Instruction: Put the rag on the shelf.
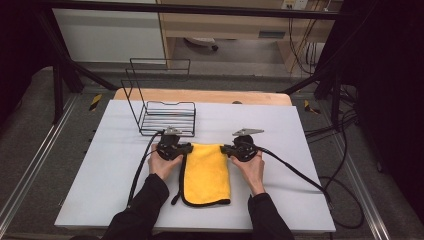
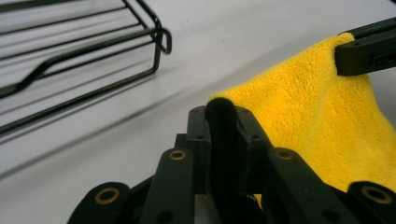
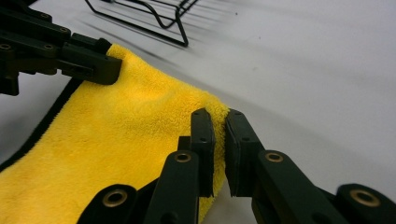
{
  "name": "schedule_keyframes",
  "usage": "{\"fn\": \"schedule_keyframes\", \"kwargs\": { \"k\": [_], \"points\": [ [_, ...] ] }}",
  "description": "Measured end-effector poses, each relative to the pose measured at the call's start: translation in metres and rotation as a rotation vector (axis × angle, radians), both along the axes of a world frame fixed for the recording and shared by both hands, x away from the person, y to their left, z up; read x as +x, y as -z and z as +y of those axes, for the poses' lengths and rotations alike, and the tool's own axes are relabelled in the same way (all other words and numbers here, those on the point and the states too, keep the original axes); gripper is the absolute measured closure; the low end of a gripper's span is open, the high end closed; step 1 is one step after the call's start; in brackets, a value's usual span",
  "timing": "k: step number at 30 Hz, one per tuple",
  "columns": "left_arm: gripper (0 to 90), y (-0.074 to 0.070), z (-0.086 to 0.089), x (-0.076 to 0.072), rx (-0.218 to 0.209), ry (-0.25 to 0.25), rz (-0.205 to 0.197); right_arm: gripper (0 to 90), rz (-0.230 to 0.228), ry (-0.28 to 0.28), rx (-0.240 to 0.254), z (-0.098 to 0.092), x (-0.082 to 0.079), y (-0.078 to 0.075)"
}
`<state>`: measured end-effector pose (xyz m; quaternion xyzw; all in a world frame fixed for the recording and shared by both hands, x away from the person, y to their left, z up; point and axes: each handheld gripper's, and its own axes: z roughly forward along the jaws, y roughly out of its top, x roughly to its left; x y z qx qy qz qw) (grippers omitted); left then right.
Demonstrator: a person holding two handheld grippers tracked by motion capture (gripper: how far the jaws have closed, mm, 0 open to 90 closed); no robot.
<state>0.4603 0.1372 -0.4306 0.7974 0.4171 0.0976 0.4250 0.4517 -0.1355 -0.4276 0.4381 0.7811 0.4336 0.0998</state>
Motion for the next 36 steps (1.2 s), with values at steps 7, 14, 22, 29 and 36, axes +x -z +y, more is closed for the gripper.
{"fn": "schedule_keyframes", "kwargs": {
  "k": [7,14,22,29,36],
  "points": [
    [78.1,-0.015,0.004,-0.014,-0.034,0.021,-0.058,83.4,-0.065,-0.023,0.031,-0.006,-0.015,-0.016],
    [78.4,-0.031,0.005,-0.027,-0.039,0.035,-0.109,83.5,-0.121,-0.027,0.060,-0.009,-0.028,-0.032],
    [78.5,-0.046,0.006,-0.043,-0.042,0.033,-0.176,83.6,-0.174,-0.043,0.069,-0.008,-0.040,-0.046],
    [78.5,-0.057,0.010,-0.054,-0.074,0.043,-0.217,83.6,-0.218,-0.043,0.087,-0.009,-0.049,-0.058],
    [78.6,-0.071,0.014,-0.065,-0.091,0.038,-0.269,83.6,-0.265,-0.056,0.104,-0.009,-0.056,-0.070]
  ]
}}
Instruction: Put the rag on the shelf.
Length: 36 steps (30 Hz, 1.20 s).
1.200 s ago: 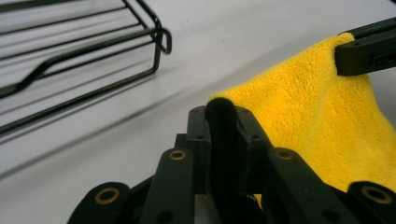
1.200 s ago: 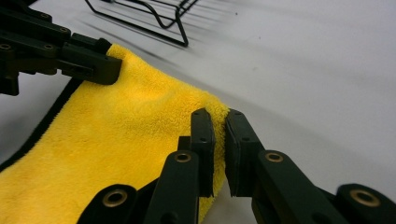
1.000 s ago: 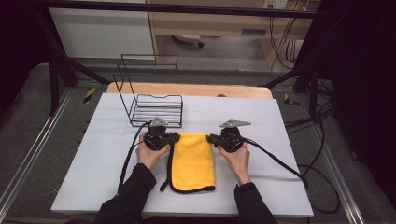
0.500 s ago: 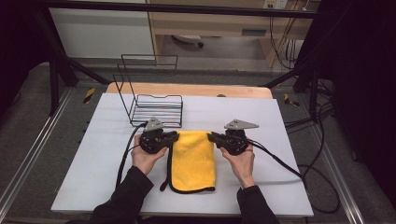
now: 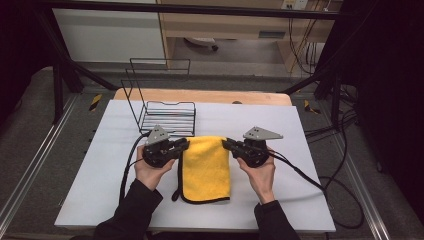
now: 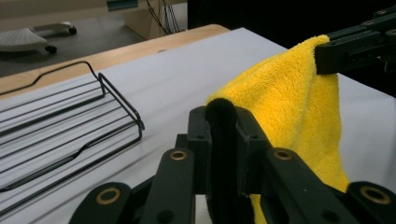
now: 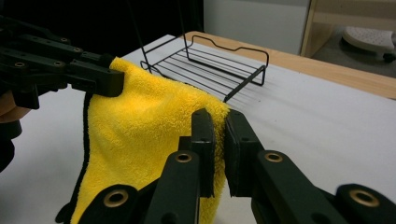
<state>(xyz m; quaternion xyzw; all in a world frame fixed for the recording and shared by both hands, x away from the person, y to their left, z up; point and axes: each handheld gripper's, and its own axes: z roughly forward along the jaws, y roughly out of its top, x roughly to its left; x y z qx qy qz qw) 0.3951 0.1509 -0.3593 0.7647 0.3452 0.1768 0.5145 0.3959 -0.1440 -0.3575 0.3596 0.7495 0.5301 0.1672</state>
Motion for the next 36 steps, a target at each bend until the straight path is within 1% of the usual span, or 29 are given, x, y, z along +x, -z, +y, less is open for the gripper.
{"fn": "schedule_keyframes", "kwargs": {
  "k": [4,8,18,24,32,36],
  "points": [
    [78.6,-0.007,0.002,-0.004,-0.017,0.001,-0.019,83.7,-0.024,0.001,0.011,0.000,-0.005,-0.008],
    [78.6,-0.012,0.004,-0.007,-0.032,-0.001,-0.034,83.7,-0.053,-0.002,0.009,0.001,-0.009,-0.015],
    [78.7,-0.024,0.008,-0.014,-0.070,-0.010,-0.085,83.7,-0.119,-0.004,0.024,0.004,-0.017,-0.029],
    [78.7,-0.032,0.012,-0.018,-0.090,-0.015,-0.108,83.7,-0.145,-0.007,0.038,0.005,-0.022,-0.036],
    [78.8,-0.043,0.016,-0.022,-0.105,-0.025,-0.143,83.8,-0.179,-0.002,0.053,0.009,-0.024,-0.047],
    [78.8,-0.048,0.019,-0.022,-0.102,-0.032,-0.159,83.8,-0.199,-0.004,0.057,0.013,-0.025,-0.051]
  ]
}}
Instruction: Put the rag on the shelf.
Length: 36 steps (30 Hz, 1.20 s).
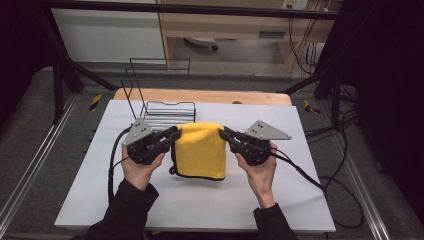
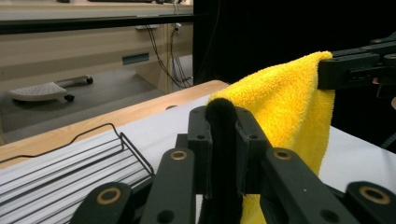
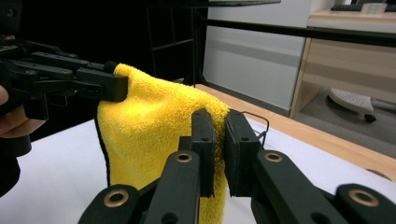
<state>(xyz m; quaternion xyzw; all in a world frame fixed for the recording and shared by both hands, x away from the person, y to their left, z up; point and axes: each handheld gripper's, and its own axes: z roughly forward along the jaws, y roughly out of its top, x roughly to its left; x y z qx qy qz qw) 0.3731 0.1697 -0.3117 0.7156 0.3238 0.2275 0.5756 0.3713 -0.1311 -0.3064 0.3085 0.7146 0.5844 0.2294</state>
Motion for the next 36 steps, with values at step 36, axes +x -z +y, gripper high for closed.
{"fn": "schedule_keyframes", "kwargs": {
  "k": [36],
  "points": [
    [78.9,-0.051,0.045,0.012,-0.094,-0.101,-0.129,83.7,-0.129,-0.011,0.049,0.049,0.018,-0.055]
  ]
}}
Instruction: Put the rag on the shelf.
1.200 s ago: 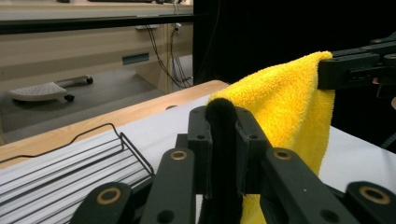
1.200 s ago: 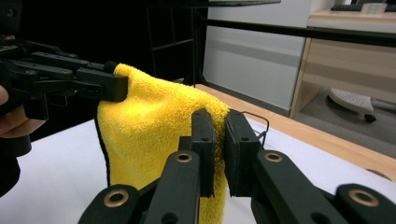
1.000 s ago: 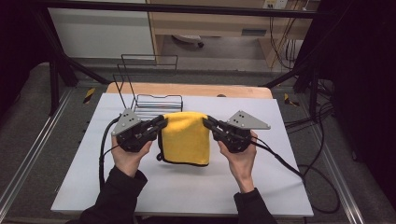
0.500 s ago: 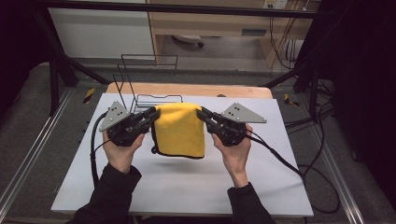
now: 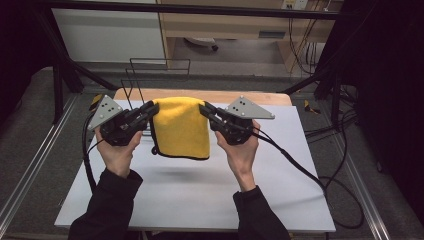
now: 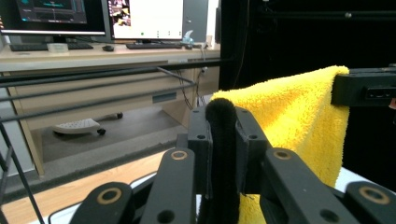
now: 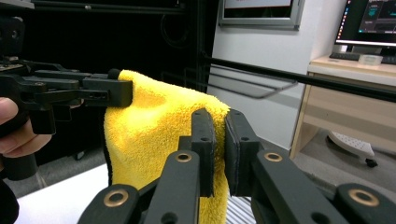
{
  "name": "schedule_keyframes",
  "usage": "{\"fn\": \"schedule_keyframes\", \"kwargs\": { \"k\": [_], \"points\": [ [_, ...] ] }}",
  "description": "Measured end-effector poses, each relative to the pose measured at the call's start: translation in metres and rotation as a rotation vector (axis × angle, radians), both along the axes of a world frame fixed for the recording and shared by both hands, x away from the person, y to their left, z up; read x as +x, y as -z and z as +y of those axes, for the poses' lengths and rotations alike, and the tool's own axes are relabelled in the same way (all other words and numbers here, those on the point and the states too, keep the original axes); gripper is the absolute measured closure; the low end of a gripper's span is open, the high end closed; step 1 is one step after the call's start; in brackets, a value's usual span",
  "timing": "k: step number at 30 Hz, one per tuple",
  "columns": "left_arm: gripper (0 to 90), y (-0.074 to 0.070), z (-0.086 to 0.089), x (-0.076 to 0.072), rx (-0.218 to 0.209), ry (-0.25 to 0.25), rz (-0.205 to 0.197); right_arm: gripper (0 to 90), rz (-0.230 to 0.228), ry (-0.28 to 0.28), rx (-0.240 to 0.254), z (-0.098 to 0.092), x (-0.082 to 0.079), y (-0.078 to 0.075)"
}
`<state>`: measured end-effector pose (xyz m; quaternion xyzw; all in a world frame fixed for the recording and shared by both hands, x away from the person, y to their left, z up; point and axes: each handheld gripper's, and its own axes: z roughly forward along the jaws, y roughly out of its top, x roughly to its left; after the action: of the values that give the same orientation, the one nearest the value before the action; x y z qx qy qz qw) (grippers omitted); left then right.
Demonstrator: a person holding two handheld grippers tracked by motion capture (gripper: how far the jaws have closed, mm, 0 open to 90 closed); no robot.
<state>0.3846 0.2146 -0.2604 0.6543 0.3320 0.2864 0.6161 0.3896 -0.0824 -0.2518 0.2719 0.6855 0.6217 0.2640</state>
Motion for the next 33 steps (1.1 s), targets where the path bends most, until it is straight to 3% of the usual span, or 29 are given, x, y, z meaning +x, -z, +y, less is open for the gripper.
{"fn": "schedule_keyframes", "kwargs": {
  "k": [20,33],
  "points": [
    [79.1,-0.037,0.024,0.014,-0.057,-0.065,-0.069,83.7,-0.061,0.008,0.031,0.030,0.022,-0.038],
    [79.1,-0.061,0.031,0.026,-0.082,-0.081,-0.095,83.7,-0.093,0.023,0.050,0.041,0.034,-0.063]
  ]
}}
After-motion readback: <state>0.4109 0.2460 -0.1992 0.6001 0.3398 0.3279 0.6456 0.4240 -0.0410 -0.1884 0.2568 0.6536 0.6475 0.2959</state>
